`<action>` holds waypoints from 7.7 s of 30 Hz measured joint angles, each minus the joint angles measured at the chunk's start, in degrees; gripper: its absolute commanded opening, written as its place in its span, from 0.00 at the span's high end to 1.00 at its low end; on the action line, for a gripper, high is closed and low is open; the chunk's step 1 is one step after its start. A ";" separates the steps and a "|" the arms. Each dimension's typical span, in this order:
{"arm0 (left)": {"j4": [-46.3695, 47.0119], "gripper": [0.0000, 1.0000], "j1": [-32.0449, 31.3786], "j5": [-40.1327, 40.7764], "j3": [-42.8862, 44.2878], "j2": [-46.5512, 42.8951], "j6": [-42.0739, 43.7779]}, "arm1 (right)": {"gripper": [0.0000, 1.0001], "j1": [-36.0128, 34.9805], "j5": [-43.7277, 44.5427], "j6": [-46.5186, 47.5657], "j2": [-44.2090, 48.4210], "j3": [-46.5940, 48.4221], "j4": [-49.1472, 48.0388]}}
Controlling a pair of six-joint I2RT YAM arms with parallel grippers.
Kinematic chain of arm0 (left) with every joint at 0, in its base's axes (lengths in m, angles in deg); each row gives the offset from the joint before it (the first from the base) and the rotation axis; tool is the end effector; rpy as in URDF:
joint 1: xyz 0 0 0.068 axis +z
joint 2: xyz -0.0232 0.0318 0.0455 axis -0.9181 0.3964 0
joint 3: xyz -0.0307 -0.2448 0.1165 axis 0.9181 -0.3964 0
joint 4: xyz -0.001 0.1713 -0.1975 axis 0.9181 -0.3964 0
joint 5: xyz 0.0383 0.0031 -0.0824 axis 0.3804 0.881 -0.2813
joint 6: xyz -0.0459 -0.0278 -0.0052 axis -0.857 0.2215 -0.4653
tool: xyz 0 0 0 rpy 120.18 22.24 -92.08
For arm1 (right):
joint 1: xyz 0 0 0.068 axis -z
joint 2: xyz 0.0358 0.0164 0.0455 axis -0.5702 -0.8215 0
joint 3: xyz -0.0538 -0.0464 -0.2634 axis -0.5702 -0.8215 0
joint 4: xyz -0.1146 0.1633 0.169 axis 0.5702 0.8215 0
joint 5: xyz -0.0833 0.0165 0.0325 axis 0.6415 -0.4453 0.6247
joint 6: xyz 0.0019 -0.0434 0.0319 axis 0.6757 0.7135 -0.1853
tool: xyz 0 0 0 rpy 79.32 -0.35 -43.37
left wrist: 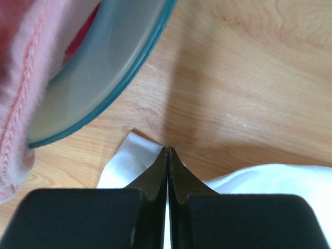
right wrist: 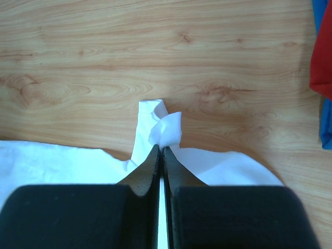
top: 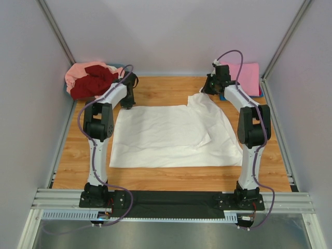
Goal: Fold and stack the t-shirts
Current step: Fold the tshirt
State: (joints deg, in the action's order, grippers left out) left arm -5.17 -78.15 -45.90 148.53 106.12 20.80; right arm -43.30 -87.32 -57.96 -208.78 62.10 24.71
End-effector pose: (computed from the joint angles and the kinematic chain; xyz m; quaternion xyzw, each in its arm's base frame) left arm 0.4775 -0.0878 0.1675 -0.1217 0.9676 0.0699 0.2101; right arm 0.4853 0.0797 0.2236 0.0435 0.9117 0.1801 0.3668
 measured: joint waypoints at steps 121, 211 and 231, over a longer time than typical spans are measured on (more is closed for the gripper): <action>9.42 0.00 6.73 -0.42 -46.71 -51.41 0.59 | 0.18 4.26 24.98 -19.28 56.39 -61.29 10.62; 2.93 0.48 -47.34 -4.42 -69.40 -76.00 -31.12 | 0.16 -12.44 -8.20 -12.55 -3.87 24.17 13.33; 20.68 0.50 -47.39 -13.11 -88.32 -79.28 -30.21 | 0.24 -33.90 7.28 -24.37 71.91 -65.18 20.70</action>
State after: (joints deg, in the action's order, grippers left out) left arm 15.50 -125.54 -59.02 60.20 26.84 -9.41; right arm -77.20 -80.05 -82.33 -136.87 -3.08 45.41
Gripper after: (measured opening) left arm 0.485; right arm 0.770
